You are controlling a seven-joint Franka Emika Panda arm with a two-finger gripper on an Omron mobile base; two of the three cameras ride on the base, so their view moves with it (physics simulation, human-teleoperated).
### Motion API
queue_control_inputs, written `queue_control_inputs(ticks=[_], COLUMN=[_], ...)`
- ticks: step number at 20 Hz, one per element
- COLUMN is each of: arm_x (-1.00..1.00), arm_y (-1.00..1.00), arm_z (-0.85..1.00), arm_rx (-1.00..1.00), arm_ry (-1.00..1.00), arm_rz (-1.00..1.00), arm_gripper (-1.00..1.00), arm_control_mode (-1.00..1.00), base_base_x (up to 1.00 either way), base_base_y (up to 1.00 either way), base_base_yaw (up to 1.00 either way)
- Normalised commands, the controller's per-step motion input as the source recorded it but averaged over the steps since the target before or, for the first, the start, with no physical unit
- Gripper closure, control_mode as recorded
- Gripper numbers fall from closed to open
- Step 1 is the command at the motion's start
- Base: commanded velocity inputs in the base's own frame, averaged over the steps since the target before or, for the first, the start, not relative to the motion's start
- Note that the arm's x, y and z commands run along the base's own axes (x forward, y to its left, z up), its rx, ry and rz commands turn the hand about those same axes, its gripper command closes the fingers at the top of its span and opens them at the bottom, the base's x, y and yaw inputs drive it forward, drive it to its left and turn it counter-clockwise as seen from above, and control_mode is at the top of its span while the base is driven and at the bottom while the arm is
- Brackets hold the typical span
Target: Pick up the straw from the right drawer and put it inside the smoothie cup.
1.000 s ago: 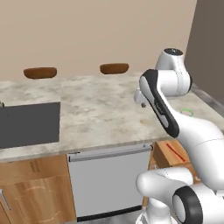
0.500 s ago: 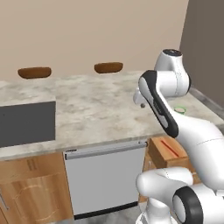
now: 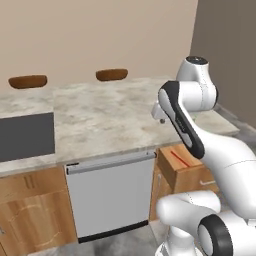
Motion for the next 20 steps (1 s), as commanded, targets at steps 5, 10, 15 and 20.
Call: queue_control_inputs(ticks=[5, 10, 15, 20], arm_x=[0.00, 0.00, 0.00, 0.00], arm_y=[0.00, 0.00, 0.00, 0.00], arm_z=[0.00, 0.00, 0.00, 0.00], arm_rx=[0.00, 0.00, 0.00, 0.00], arm_ry=[0.00, 0.00, 0.00, 0.00], arm_rz=[0.00, 0.00, 0.00, 0.00], arm_gripper=[-1.00, -1.00, -1.00, -1.00], arm_control_mode=[1.00, 1.00, 1.00, 1.00], base_base_x=[-0.09, -0.11, 0.00, 0.00], base_base_y=[-0.09, -0.22, -0.22, -0.62], base_base_yaw=[-0.29, -0.30, -0.27, -0.11])
